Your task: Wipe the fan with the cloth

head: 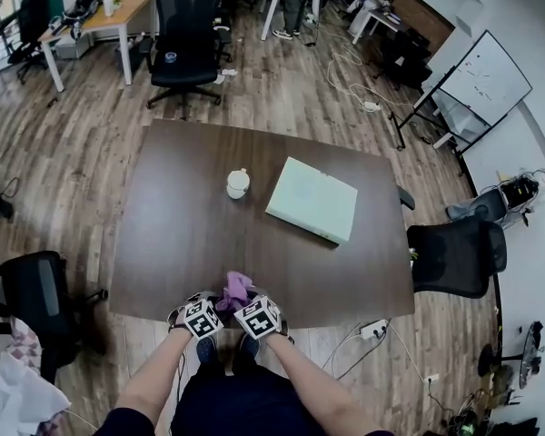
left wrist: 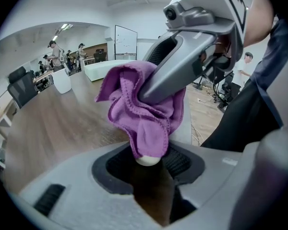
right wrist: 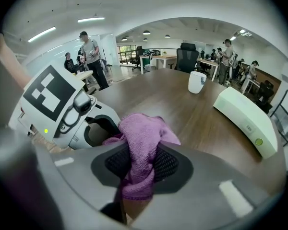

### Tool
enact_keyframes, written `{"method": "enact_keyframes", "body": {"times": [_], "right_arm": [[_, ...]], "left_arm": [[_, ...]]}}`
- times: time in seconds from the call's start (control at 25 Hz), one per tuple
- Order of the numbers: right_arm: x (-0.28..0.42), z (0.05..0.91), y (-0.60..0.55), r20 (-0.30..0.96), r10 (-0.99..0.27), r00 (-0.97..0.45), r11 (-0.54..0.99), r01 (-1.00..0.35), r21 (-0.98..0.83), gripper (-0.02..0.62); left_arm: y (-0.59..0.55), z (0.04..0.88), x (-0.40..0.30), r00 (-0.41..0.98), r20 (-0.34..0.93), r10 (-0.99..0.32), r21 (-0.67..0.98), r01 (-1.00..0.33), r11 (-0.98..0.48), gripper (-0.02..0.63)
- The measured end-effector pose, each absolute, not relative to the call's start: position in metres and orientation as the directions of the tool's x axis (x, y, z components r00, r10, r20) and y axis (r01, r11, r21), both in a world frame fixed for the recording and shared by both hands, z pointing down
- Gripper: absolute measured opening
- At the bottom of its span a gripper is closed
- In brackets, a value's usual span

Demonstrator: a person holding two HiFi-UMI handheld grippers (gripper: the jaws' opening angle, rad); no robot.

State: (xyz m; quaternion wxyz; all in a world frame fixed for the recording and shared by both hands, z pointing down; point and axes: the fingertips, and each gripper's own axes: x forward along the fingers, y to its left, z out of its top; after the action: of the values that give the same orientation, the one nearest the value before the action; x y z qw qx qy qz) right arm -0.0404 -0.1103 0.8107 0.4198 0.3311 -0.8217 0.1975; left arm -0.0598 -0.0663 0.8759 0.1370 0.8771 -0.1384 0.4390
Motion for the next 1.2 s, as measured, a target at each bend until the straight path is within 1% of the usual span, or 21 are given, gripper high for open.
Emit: {"method": "enact_keyframes", "body": {"times": [0.24,0.32,0.44,0.56,0.72,1.04,1.2], "right_arm": [[-0.070,0.812,-0.102,0.812,-0.335,-0.477,0.746,-0.661,-0.080,0.114],[-0.076,0.814,-0.095,0.814,-0.300,-0.497,0.765,-0.635,-0.105,0.114],[-0.080,0.819,-0.086,0.821,-0.245,-0.516,0.799,-0.587,-0.131,0.114],[-0.078,0.822,-0.083,0.821,-0.225,-0.524,0.803,-0.577,-0.148,0.112],[-0.073,0.822,-0.081,0.833,-0.238,-0.500,0.815,-0.570,-0.109,0.112],[-0.050,0.815,-0.086,0.840,-0.289,-0.460,0.792,-0.608,-0.061,0.112],[-0.027,0.816,-0.091,0.837,-0.329,-0.437,0.751,-0.658,-0.049,0.112]], "left_arm": [[-0.065,0.877,-0.061,0.572,0.812,-0.115,0.126,-0.365,-0.923,0.176],[-0.065,0.877,-0.060,0.572,0.812,-0.118,0.125,-0.367,-0.922,0.176],[-0.066,0.877,-0.059,0.569,0.814,-0.119,0.122,-0.367,-0.922,0.178],[-0.067,0.878,-0.059,0.566,0.816,-0.115,0.123,-0.364,-0.923,0.179],[-0.066,0.880,-0.059,0.570,0.814,-0.106,0.133,-0.362,-0.923,0.179],[-0.066,0.878,-0.057,0.565,0.820,-0.096,0.142,-0.363,-0.921,0.181],[-0.065,0.881,-0.057,0.558,0.824,-0.099,0.135,-0.361,-0.923,0.182]]}}
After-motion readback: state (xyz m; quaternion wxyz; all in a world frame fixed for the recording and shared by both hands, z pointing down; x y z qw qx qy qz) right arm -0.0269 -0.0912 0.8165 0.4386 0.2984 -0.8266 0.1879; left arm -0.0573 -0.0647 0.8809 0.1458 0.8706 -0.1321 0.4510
